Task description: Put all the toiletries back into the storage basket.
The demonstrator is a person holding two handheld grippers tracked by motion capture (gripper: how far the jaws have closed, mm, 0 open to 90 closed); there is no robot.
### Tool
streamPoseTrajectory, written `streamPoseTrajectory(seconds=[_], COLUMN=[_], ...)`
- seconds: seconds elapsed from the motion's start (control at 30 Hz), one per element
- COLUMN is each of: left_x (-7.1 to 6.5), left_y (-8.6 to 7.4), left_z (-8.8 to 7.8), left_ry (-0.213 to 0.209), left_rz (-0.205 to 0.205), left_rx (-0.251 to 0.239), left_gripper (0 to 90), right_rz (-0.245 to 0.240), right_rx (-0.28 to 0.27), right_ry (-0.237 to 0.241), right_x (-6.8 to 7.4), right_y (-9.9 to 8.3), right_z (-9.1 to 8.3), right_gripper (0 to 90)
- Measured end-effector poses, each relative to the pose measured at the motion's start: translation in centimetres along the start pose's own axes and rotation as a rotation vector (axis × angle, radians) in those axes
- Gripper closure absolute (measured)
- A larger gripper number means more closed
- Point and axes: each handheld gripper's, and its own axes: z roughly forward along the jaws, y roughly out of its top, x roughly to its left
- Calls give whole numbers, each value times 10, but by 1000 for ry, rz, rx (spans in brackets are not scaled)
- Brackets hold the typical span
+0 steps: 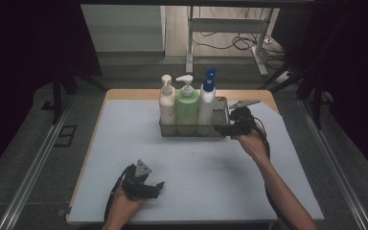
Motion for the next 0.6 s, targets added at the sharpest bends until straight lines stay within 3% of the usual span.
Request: streamPoseTrajectory(seconds=[0.23,0.6], left_x=[0,0], left_y=[0,0], left_z=[0,0], left_ry=[0,0], left_rz=[0,0], left_rx=[0,-1], left_gripper=[121,121], right_rz=[-59,-86], right_rx=[15,8], right_ry=[13,58], right_x=[6,14], right_y=[-6,-17], right_z=[-7,-16], right_gripper=[101,0])
